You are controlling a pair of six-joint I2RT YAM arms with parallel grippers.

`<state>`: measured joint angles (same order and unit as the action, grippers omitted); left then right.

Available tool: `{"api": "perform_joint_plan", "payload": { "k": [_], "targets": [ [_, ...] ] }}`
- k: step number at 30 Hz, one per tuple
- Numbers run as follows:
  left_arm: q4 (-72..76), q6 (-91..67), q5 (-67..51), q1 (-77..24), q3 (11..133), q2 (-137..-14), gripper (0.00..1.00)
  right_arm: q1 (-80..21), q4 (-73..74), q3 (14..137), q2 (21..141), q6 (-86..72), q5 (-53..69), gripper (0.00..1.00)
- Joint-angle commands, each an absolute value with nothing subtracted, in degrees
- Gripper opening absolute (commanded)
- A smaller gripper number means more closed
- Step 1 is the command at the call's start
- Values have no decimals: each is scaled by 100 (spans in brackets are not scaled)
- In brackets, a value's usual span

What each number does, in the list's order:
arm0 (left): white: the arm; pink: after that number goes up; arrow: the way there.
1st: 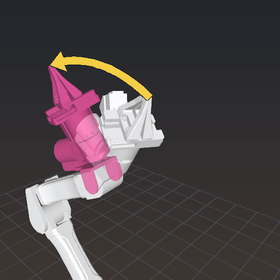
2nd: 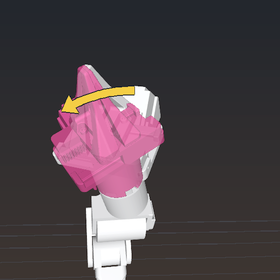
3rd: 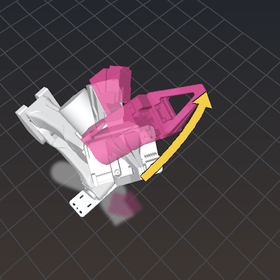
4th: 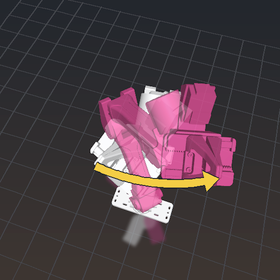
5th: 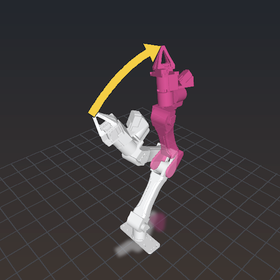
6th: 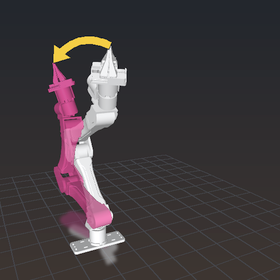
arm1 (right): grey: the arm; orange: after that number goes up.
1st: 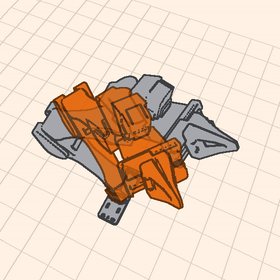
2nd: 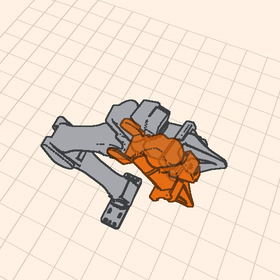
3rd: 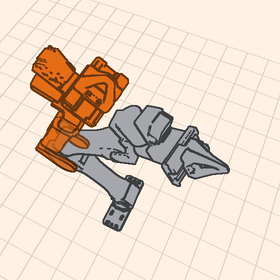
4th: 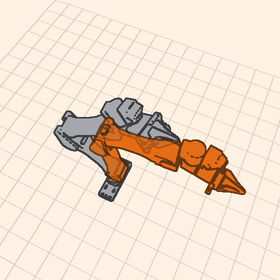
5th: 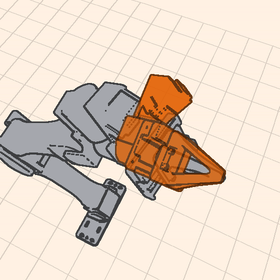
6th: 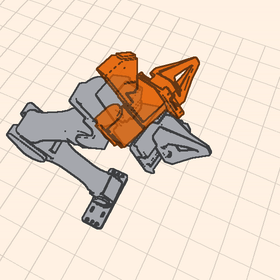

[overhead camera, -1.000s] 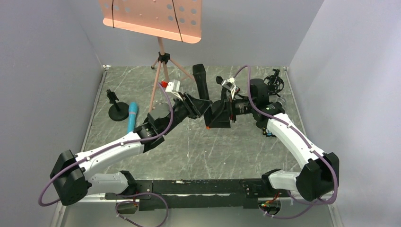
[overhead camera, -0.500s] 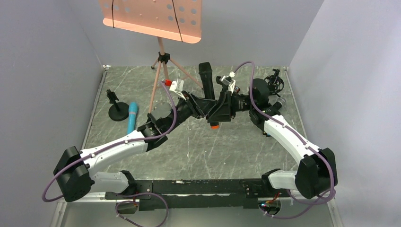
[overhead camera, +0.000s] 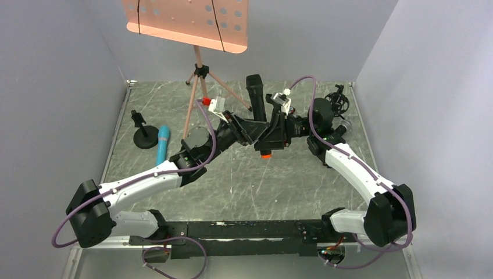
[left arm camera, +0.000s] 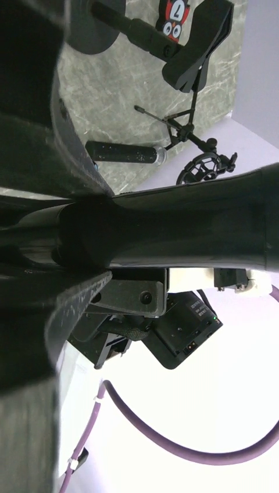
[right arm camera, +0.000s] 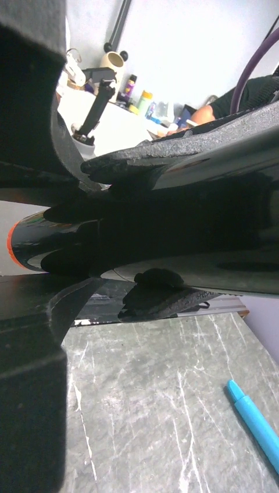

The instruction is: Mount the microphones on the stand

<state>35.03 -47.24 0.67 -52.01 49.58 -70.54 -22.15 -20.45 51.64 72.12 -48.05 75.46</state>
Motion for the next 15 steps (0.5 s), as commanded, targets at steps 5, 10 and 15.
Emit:
{"api": "perform_joint_plan", "payload": {
  "k": [5,10,15],
  "targets": [
    [4131,-5089,-930,-4745,4767,-6486,88,-2179,263,5559,6779,-2520,7634,0],
    [4285,-5504,-2286,-4214,4991,-6721,99,-2179,721,5545,6629,-1872,7741,0],
    [3781,-5398,-2775,-4175,5448,-7032,95,-2176,1236,5675,6649,-1345,7812,0]
  ]
}}
